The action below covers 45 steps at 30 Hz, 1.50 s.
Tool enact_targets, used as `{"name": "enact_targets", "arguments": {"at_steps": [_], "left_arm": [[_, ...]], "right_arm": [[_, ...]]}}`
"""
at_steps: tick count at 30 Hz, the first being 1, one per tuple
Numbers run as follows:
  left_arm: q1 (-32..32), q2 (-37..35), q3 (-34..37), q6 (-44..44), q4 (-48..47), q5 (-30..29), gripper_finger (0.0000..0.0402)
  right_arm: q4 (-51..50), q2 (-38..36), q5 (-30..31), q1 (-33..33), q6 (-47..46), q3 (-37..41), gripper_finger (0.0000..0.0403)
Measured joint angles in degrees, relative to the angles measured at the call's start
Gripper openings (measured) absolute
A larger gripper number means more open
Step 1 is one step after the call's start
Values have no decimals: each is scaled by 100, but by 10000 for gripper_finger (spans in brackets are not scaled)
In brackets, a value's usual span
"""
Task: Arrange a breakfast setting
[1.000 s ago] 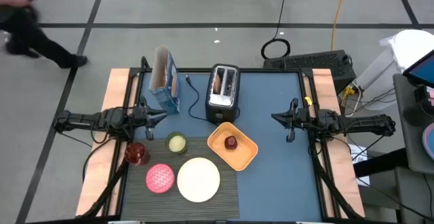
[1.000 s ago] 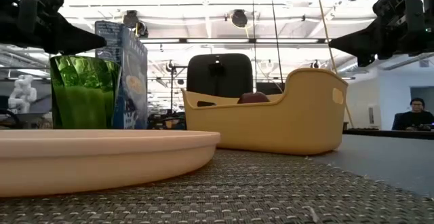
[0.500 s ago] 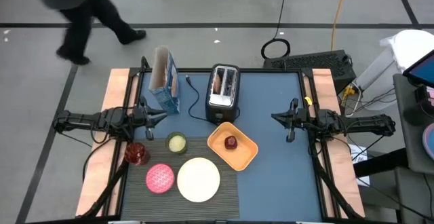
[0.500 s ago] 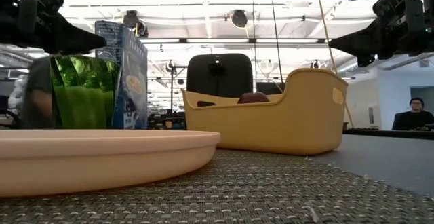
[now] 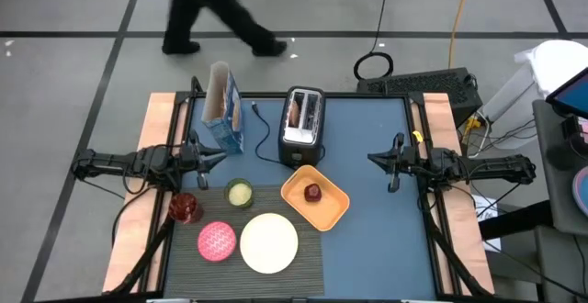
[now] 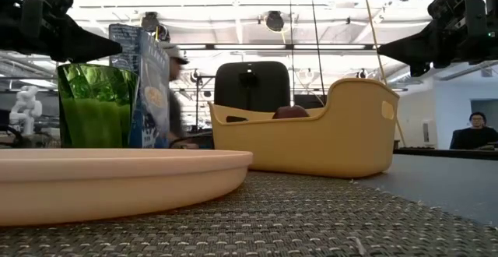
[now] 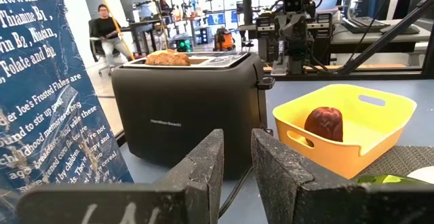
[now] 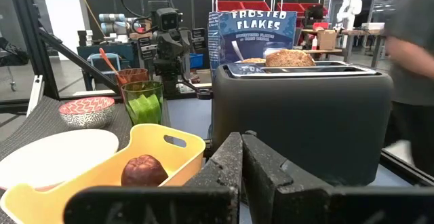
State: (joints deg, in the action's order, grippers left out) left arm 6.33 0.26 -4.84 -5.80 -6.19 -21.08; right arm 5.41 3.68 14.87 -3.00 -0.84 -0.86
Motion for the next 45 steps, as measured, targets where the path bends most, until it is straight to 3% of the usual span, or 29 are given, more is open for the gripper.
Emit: {"name": "enact_targets", "arguments": {"at_steps": [7,28,35,40,45], "left_arm": [[2,0,-1,-631,34,-1,85],[-1,2,0,-185,47,-1,85],[0,2,2,441,684,-1,86],[0,2,2,399,802,1,86],[2,6,4,242,960,570,86]], "right_arm": [[0,0,-2,0,2,2,2],[0,0,-1,2,0,0,2],[1,-1,0,1,2,0,2],[0,0,0,2,1,0,2],[0,-2,0,0,0,0,2]]}}
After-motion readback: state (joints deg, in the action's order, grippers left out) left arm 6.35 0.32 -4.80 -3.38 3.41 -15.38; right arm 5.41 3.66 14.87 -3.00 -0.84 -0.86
